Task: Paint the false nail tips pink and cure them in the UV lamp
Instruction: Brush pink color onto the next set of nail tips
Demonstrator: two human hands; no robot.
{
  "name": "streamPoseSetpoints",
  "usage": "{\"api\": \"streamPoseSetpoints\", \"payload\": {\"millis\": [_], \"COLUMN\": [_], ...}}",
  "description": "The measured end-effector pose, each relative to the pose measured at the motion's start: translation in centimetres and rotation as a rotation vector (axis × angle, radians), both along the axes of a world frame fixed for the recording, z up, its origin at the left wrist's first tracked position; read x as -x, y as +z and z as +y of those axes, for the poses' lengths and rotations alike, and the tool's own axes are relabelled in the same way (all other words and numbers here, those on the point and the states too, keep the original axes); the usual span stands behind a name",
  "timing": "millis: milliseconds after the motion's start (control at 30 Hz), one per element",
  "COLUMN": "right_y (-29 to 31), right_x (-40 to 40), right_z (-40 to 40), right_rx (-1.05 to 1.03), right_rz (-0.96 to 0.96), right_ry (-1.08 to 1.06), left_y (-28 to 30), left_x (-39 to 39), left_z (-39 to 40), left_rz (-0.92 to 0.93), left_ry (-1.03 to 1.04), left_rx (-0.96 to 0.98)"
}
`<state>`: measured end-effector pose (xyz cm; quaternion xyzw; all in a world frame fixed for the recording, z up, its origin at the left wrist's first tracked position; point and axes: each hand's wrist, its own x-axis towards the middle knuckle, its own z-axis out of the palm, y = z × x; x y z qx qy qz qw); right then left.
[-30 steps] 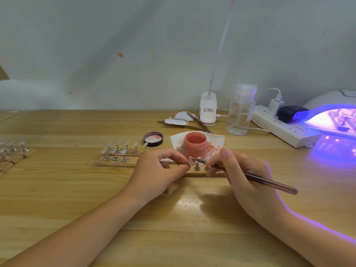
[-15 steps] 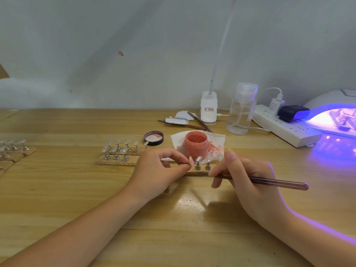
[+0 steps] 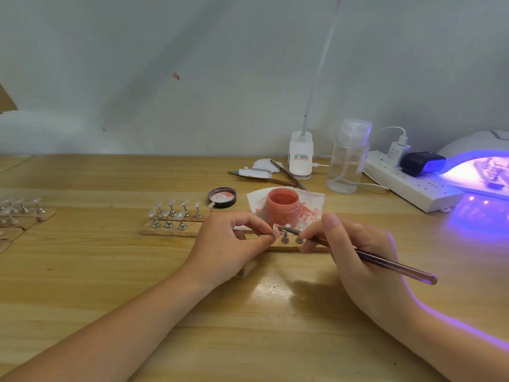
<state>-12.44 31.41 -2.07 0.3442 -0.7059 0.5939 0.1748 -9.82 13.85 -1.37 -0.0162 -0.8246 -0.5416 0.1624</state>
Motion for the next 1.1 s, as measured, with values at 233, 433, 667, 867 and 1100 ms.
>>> {"api": "streamPoseSetpoints", "payload": {"millis": [233,433,667,867,1100], "right_y": [0.26,0.49,0.42,0.58,0.41], "right_x": [-0.47,-0.12,0.05,-0.15,-0.31], "right_z": [0.06,0.2,-0.02,-0.04,0.0], "right_rx": [-0.01,0.073,0.073,0.055,0.156], "right_rz": [0.025,-0.051,-0.088,-0.137,-0.129], "right_ry": [0.054,0.03,0.03,0.096,0.164], "left_y": [-0.25,0.03,0.1,0.04,0.01], "left_x": [0.13,0.05,0.1,0.12,0.11], "left_z": [-0.18,-0.15,-0.05,-0.1,-0.17], "left_rz": [-0.004,-0.009,-0.001,-0.017,-0.011], "left_ry": [0.004,-0.003,-0.019,-0.026,-0.048], "left_rx": [-0.035,-0.028,-0.045,-0.083,-0.068]}}
